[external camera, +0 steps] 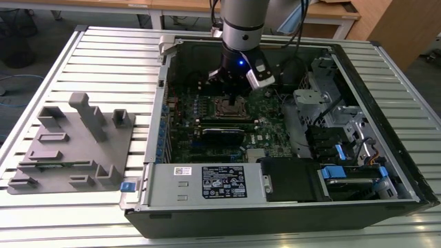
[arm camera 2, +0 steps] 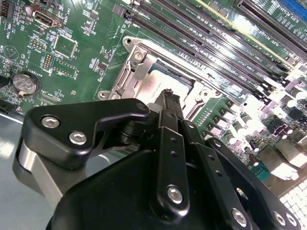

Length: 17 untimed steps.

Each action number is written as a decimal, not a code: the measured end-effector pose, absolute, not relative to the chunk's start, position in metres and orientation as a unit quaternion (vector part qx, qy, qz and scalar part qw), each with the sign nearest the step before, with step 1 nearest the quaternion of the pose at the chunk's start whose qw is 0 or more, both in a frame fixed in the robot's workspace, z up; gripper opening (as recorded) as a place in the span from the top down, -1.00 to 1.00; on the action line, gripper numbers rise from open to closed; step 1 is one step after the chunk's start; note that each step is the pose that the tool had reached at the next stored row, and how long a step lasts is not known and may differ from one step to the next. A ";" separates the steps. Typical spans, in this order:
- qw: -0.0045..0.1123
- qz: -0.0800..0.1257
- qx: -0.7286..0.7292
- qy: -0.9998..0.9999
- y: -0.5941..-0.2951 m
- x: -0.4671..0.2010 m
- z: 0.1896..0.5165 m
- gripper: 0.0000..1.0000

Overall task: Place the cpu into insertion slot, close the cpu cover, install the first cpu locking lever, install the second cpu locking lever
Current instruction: 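Install the second cpu locking lever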

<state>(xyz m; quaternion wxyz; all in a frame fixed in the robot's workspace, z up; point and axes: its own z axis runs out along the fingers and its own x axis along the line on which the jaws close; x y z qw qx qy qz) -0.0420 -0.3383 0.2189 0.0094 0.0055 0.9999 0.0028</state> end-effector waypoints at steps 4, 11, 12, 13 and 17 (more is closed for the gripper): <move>0.009 0.003 0.005 1.000 -0.338 -0.042 0.220 0.79; 0.009 0.003 0.005 1.000 -0.338 -0.042 0.222 0.79; 0.009 0.003 0.006 1.000 -0.338 -0.042 0.224 0.79; 0.009 0.003 0.005 1.000 -0.338 -0.042 0.226 0.79; 0.009 0.003 0.005 1.000 -0.338 -0.042 0.227 0.79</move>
